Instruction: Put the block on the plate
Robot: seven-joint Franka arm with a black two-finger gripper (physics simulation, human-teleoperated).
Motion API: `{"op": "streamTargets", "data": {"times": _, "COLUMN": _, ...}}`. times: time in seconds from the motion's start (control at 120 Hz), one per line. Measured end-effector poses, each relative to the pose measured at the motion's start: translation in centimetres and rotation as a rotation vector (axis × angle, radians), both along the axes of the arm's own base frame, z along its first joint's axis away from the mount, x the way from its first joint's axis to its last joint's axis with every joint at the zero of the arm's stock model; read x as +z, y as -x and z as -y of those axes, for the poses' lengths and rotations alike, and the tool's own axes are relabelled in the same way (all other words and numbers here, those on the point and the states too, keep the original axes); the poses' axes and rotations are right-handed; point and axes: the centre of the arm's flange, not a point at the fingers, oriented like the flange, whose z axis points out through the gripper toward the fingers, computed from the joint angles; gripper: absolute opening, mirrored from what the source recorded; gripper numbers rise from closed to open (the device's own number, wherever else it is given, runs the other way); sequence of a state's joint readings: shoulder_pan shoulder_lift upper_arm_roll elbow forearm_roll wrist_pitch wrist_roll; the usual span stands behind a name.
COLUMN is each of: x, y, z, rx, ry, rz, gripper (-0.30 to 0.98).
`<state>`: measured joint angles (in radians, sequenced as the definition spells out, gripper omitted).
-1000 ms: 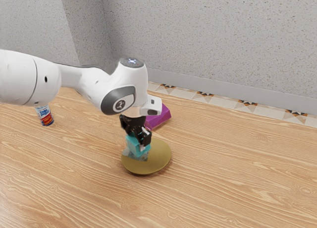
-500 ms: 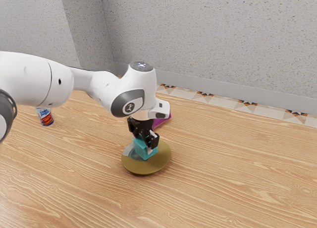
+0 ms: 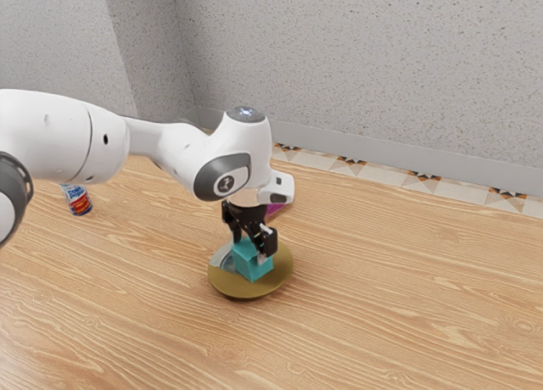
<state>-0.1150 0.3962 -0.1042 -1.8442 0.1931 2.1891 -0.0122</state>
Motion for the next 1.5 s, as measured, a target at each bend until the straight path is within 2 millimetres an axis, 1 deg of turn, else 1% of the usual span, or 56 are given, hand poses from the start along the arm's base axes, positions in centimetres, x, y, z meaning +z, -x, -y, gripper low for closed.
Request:
{"op": "streamTargets", "data": {"times": 0.292, "x": 1.8, "y": 0.1, "z": -0.1, "rx": -0.004, "ry": -0.003, "rz": 0.015, "gripper": 0.66}}
{"op": "streamTargets", "data": {"times": 0.542, "x": 4.5, "y": 0.6, "z": 0.2, "rx": -0.008, "ry": -0.007, "rz": 0.028, "gripper": 0.68}}
{"op": "streamTargets", "data": {"times": 0.592, "x": 5.3, "y": 0.6, "z": 0.2, "rx": -0.006, "ry": -0.005, "rz": 0.035, "gripper": 0.68}}
{"op": "streamTargets", "data": {"times": 0.7, "x": 8.1, "y": 0.4, "z": 0.5, "rx": 0.003, "ry": 0.010, "rz": 0.058, "gripper": 0.68}}
{"op": "streamTargets", "data": {"times": 0.742, "x": 8.8, "y": 0.4, "z": 0.4, "rx": 0.010, "ry": 0.018, "rz": 0.061, "gripper": 0.68}}
{"op": "streamTargets", "data": {"times": 0.808, "x": 10.1, "y": 0.6, "z": -0.1, "rx": 0.027, "ry": 0.027, "rz": 0.061, "gripper": 0.68}}
{"op": "streamTargets", "data": {"times": 0.883, "x": 12.6, "y": 0.8, "z": -0.5, "rx": 0.040, "ry": 0.033, "rz": 0.076, "gripper": 0.69}}
{"op": "streamTargets", "data": {"times": 0.95, "x": 14.2, "y": 1.2, "z": -0.9, "rx": 0.050, "ry": 0.032, "rz": 0.078, "gripper": 0.69}}
{"op": "streamTargets", "data": {"times": 1.083, "x": 16.4, "y": 2.1, "z": -1.5, "rx": 0.063, "ry": 0.035, "rz": 0.070, "gripper": 0.69}}
{"op": "streamTargets", "data": {"times": 1.225, "x": 18.6, "y": 2.3, "z": -3.2, "rx": 0.094, "ry": 0.045, "rz": 0.067, "gripper": 0.69}}
{"op": "streamTargets", "data": {"times": 1.317, "x": 20.6, "y": 2.1, "z": -5.0, "rx": 0.125, "ry": 0.047, "rz": 0.069, "gripper": 0.69}}
{"op": "streamTargets", "data": {"times": 1.417, "x": 22.8, "y": 2.2, "z": -7.6, "rx": 0.164, "ry": 0.044, "rz": 0.072, "gripper": 0.69}}
{"op": "streamTargets", "data": {"times": 1.5, "x": 24.4, "y": 2.4, "z": -11.0, "rx": 0.219, "ry": 0.040, "rz": 0.072, "gripper": 0.69}}
